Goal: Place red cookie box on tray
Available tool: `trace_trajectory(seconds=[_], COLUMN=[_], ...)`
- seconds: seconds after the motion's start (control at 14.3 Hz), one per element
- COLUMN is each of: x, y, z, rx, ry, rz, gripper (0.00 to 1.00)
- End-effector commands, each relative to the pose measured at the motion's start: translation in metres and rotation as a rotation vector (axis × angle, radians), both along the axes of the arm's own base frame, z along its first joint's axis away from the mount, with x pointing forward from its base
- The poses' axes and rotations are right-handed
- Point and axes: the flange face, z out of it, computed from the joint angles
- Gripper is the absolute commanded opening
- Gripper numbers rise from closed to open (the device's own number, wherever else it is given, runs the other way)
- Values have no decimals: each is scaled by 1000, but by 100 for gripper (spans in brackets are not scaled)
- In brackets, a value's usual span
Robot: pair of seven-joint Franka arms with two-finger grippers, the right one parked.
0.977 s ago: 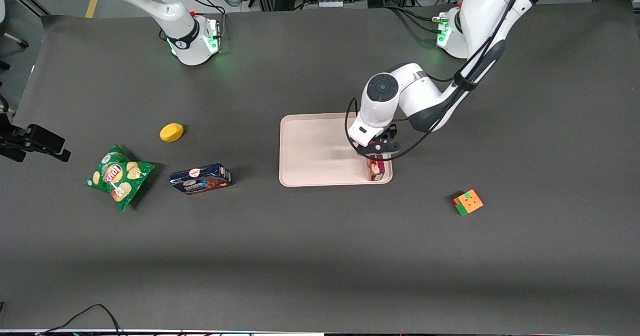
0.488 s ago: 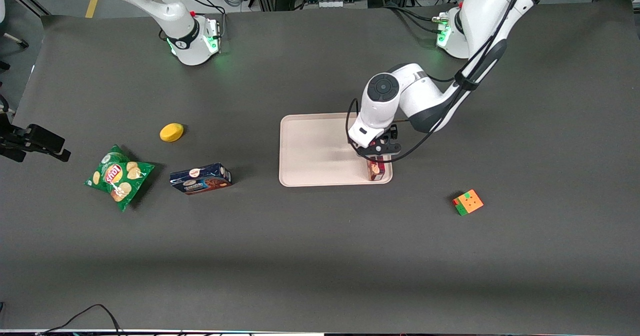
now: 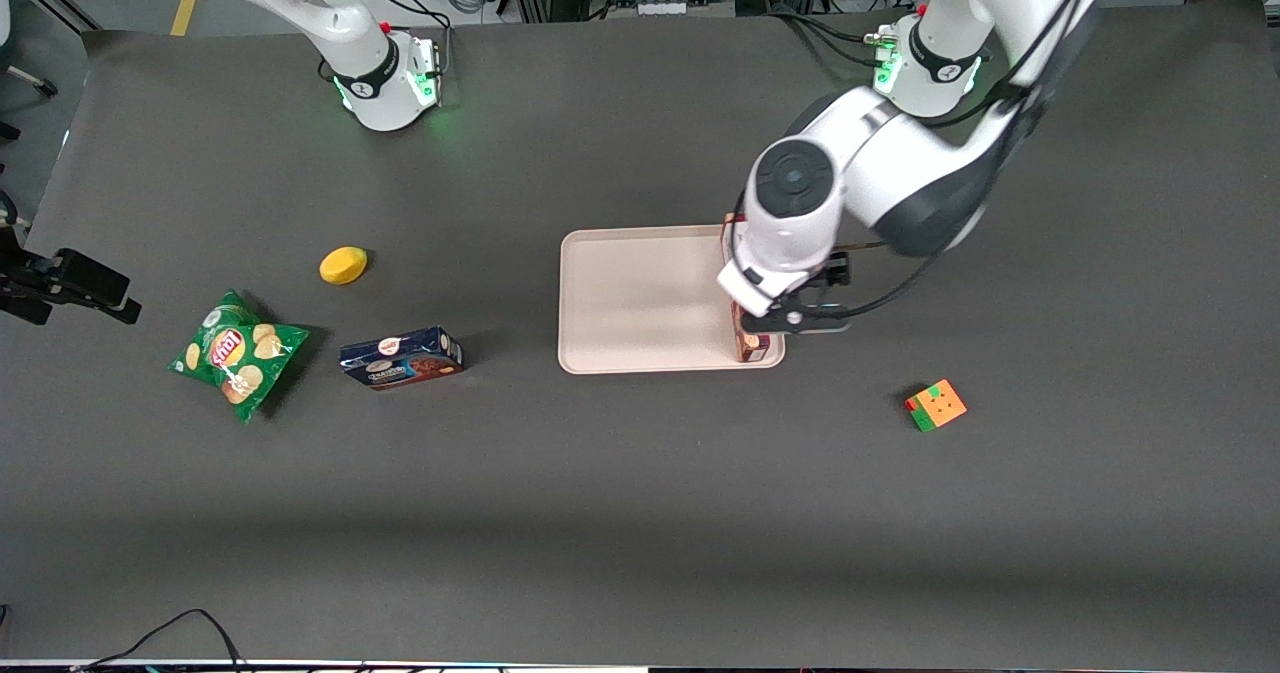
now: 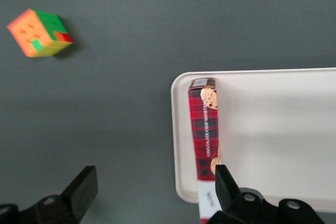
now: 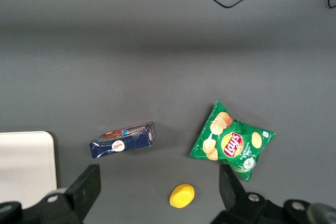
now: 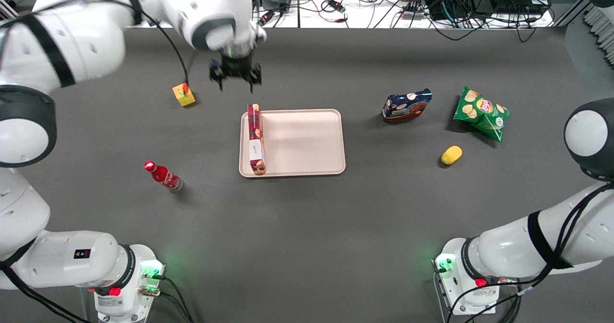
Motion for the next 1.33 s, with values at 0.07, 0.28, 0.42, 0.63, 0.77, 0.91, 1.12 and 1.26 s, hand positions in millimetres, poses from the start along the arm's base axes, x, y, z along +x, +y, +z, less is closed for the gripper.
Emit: trace_trajectory(seconds=[0.07,0.28,0.42,0.63,0.77,0.91,1.12,1.26], x=[16,22,33,35,27,22,19,21], y=[64,133,194,272,287,291,293,316], z=[106,155,173,180,177,175,180,179], rx=[21,-14,-21,-89,-94,-118,-135,-131], ry=[1,-16,-21,-40,-96,-88,-95,-90], rz=[-100,-43,-113,-58,-67,-52,-45,-10], gripper=[100,100,100,100,100,100,100,100])
